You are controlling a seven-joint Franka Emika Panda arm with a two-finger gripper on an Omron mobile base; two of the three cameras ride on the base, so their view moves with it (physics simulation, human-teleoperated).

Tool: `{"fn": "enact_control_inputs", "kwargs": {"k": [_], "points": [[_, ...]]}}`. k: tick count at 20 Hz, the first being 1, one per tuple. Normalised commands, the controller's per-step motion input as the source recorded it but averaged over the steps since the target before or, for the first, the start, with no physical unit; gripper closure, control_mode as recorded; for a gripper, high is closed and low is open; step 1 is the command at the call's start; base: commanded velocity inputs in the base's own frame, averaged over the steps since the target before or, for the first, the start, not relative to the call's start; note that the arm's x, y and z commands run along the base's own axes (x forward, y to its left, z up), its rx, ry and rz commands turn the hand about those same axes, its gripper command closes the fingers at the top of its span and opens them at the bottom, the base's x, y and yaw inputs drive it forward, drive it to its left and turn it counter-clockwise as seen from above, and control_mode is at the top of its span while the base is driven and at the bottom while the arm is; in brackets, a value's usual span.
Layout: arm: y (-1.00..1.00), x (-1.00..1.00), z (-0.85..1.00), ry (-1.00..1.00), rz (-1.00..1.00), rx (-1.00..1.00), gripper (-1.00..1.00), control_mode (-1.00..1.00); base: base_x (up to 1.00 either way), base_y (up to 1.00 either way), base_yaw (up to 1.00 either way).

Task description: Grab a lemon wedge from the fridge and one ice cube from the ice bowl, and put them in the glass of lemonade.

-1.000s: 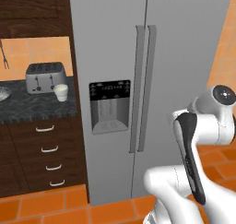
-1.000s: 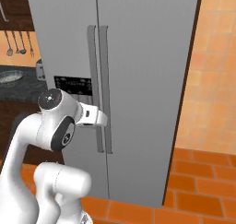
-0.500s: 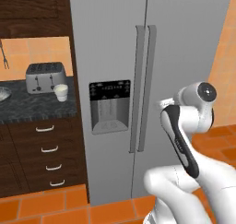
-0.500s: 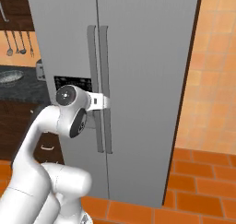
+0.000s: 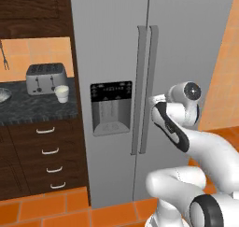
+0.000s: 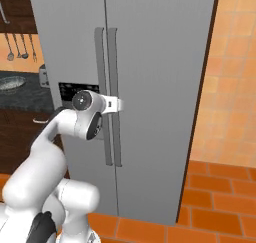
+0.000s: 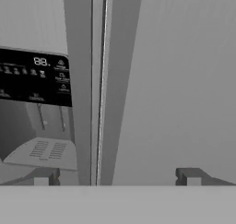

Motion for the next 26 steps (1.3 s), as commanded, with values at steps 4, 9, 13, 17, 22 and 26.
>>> {"fn": "enact_control_inputs", "kwargs": {"k": [4, 9, 13, 17, 22, 26], "points": [[0.00, 0.61, -0.02, 0.00, 0.00, 0.00, -1.00, -1.00, 0.00, 0.00, 0.00], [0.00, 0.59, -0.10, 0.00, 0.00, 0.00, -1.00, -1.00, 0.00, 0.00, 0.00], [0.00, 0.71, -0.16, 0.00, 0.00, 0.00, -1.00, -1.00, 0.00, 0.00, 0.00], [0.00, 0.81, -0.14, 0.00, 0.00, 0.00, -1.00, -1.00, 0.00, 0.00, 0.00], [-0.09, 0.64, -0.14, 0.00, 0.00, 0.00, -1.00, -1.00, 0.00, 0.00, 0.00], [-0.18, 0.43, -0.11, 0.00, 0.01, 0.00, -1.00, -1.00, 0.00, 0.00, 0.00]]}}
